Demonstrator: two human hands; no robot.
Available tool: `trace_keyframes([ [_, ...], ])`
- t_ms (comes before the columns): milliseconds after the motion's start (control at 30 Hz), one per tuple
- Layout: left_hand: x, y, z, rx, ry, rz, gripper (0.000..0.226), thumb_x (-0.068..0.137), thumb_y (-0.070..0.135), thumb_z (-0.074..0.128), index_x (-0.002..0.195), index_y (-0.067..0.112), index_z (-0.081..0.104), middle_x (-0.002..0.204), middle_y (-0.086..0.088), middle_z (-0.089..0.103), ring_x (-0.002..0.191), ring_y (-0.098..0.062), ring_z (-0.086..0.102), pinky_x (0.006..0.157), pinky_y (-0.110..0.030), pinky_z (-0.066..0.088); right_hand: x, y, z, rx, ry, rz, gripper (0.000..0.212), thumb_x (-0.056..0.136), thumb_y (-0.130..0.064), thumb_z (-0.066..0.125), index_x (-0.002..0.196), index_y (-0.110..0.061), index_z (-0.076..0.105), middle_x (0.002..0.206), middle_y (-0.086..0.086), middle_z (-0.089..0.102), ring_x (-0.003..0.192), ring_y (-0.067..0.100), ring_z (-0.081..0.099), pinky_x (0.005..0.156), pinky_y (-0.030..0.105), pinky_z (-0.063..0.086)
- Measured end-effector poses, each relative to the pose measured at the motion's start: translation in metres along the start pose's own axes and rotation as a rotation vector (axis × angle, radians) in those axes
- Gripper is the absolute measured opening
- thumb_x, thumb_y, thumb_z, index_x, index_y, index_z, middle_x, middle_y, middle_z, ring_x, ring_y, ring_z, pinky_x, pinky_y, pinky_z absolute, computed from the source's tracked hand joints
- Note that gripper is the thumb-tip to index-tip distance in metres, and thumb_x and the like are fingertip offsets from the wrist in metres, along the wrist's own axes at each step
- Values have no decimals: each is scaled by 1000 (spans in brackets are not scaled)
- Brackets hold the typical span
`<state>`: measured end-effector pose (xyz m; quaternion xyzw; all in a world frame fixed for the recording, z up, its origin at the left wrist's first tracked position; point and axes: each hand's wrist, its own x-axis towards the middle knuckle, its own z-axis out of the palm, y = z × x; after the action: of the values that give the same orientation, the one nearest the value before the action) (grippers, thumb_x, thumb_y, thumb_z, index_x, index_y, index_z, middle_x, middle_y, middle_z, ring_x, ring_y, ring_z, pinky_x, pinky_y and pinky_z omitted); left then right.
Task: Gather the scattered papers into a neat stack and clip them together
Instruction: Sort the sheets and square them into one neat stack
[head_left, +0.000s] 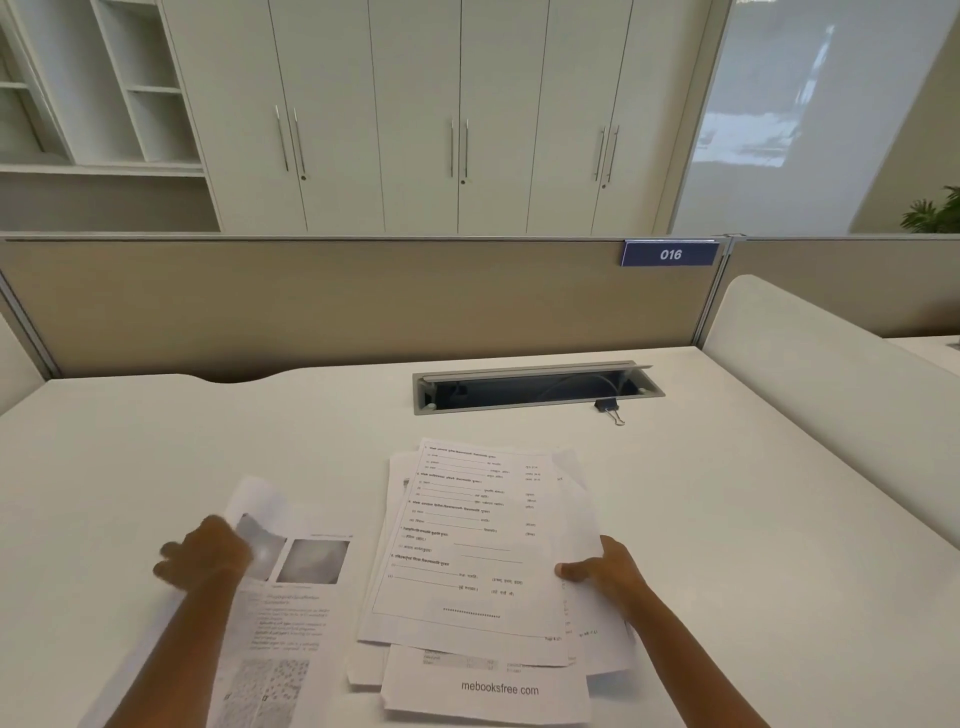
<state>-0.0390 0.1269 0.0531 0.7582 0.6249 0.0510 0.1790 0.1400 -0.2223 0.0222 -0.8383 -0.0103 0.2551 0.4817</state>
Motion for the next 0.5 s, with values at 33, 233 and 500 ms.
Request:
trace_keyframes([
  [33,-1,7,-3,-30,34,73,32,82,11,62,111,0,56,115,-25,58,113,-40,49,94,-42,39,0,0,0,4,-2,-1,49,66,-9,76,111,-2,57,109,16,67,98,34,64,92,47,50],
  [233,-28,67,-45,-318,253,557,26,87,10,57,110,-2,57,109,-27,62,99,-46,56,79,-44,44,0,2,1,10,12,-4,49,66,-9,77,110,-3,56,108,14,67,95,33,64,90,46,52],
  [500,-83,129,-105,-928,439,811,35,86,22,62,111,-1,56,104,-21,64,90,-34,58,75,-29,41,-1,4,1,-5,16,-24,49,66,-13,77,110,-5,56,107,13,67,95,32,64,91,47,51],
])
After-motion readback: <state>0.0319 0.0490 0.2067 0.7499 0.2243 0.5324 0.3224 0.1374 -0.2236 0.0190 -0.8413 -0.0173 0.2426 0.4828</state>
